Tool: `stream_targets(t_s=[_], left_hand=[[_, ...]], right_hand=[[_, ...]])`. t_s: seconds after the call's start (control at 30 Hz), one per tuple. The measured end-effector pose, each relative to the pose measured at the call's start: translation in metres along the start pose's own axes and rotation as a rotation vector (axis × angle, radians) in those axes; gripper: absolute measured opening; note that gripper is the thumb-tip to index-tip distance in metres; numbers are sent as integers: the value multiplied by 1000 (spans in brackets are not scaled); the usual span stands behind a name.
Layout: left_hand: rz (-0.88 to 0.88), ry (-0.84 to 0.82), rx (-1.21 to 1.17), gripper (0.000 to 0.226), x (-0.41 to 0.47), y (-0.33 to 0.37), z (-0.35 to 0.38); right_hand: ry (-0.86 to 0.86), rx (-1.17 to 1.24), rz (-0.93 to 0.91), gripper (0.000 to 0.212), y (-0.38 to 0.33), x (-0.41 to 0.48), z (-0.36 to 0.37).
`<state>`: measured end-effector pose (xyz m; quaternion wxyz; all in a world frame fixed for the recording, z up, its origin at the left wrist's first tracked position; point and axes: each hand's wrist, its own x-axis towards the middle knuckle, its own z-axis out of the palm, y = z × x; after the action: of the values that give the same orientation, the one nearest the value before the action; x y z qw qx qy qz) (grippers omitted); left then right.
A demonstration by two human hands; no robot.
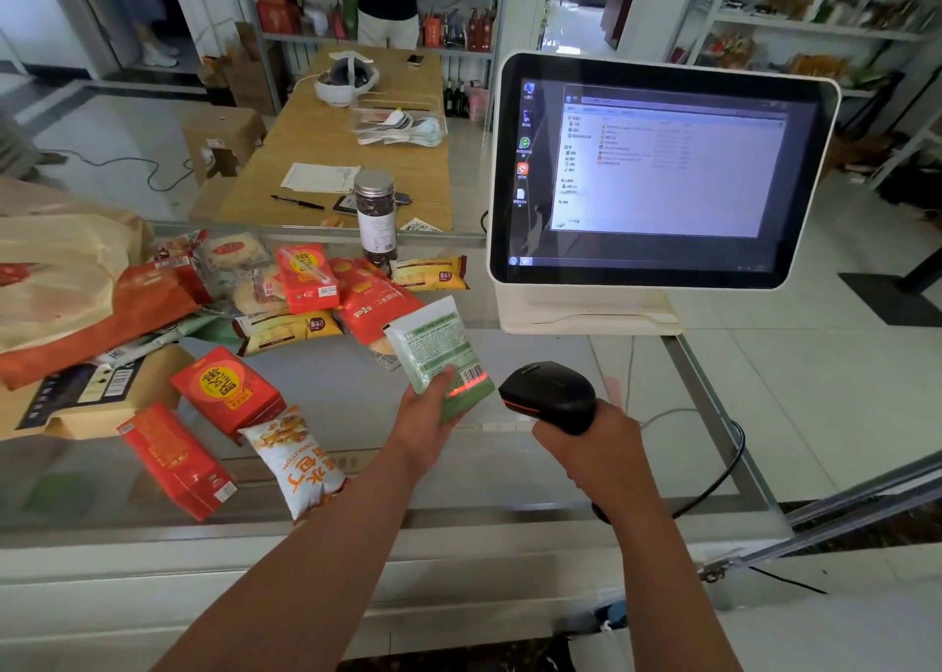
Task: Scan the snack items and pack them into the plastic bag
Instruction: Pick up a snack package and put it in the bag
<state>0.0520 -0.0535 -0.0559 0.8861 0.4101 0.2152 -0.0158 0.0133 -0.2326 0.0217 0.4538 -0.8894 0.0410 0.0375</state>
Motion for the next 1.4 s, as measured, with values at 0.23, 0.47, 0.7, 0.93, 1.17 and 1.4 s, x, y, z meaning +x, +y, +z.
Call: stream_targets(t_s=[0.23, 0.47, 0.7, 0.93, 1.17, 1.4], left_hand=[[0, -6, -12, 19, 2, -1, -1], [-4, -13, -19, 17, 4, -3, -3], [-1, -14, -18, 17, 3, -2, -2], [-11, -18, -25, 16, 3, -2, -2], [-13, -21, -25, 15, 4, -2, -2], [-16, -5, -11, 21, 6, -4, -4]], right_hand=[[0, 12, 3, 17, 2, 0, 0], [1, 32, 0, 17, 0, 0, 0], [7, 40, 7, 16, 0, 1, 0], [13, 33, 5, 16, 0, 1, 0], [48, 23, 4, 16, 6, 6, 7], [-38, 1, -15, 29, 12, 6, 20]])
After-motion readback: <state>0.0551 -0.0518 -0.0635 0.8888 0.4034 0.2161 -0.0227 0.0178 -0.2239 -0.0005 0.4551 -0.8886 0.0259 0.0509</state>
